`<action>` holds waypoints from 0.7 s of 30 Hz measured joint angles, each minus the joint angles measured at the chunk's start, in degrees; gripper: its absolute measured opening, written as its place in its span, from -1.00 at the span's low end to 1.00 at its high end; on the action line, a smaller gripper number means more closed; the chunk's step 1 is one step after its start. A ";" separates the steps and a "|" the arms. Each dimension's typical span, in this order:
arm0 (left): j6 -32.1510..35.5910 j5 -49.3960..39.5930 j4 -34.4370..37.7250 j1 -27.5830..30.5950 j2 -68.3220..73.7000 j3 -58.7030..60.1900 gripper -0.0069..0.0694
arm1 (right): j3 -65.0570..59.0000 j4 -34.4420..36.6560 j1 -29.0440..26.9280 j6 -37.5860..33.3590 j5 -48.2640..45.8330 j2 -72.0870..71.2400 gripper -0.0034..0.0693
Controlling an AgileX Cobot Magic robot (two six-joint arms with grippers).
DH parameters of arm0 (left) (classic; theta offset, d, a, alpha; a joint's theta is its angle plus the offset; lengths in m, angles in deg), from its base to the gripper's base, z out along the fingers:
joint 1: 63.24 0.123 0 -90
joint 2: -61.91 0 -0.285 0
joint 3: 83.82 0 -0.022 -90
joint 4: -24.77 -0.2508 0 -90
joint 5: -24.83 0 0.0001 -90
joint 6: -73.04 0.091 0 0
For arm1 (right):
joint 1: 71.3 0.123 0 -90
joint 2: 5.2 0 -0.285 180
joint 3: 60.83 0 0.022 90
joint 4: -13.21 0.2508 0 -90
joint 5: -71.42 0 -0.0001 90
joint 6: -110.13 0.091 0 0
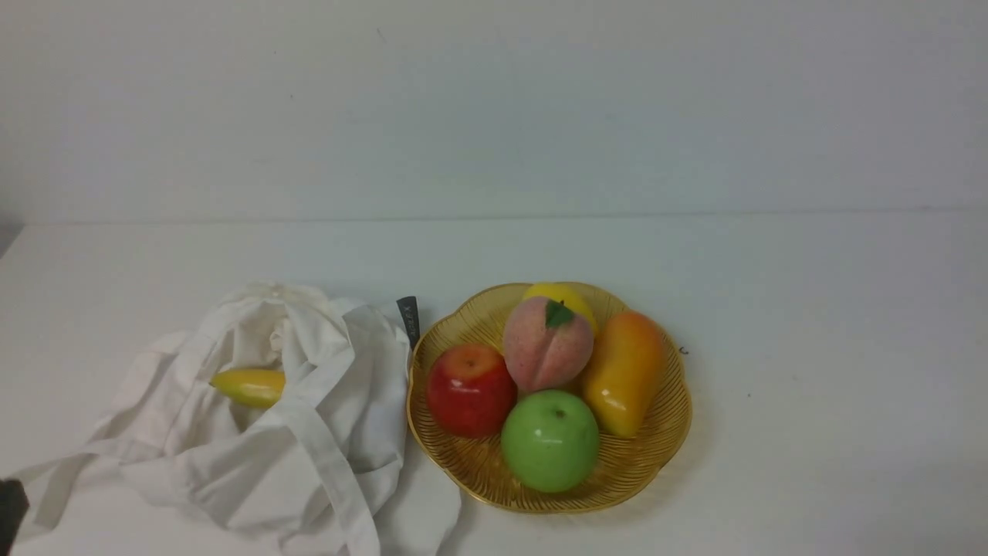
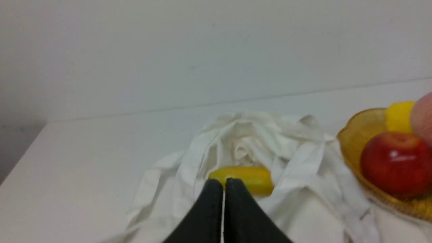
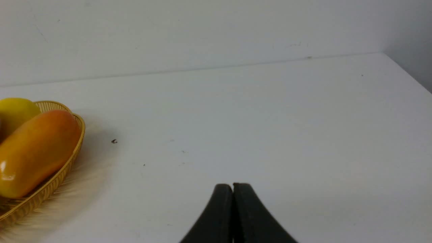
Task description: Take the fruit out of the cloth bag on the white table and place them on a plate.
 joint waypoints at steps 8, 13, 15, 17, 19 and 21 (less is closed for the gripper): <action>0.08 -1.46 -1.53 0.26 -1.27 8.02 -0.84 | 0.00 0.00 0.00 0.00 0.00 0.00 -0.94; 0.13 -1.46 -1.53 0.20 -1.27 8.02 -0.84 | 0.00 0.00 0.00 0.00 0.00 0.00 -0.94; 0.13 -1.46 -1.53 0.20 -1.27 8.02 -0.84 | 0.00 0.00 0.00 0.00 0.00 0.00 -0.94; 0.13 -1.46 -1.53 0.20 -1.27 8.02 -0.84 | 0.00 0.00 0.00 0.00 0.00 0.00 -0.94; 0.13 -1.46 -1.53 0.20 -1.27 8.02 -0.84 | 0.00 0.00 0.00 0.00 0.00 0.00 -0.94; 0.13 -1.46 -1.53 0.20 -1.27 8.02 -0.84 | 0.00 0.00 0.00 0.00 0.00 0.00 -0.94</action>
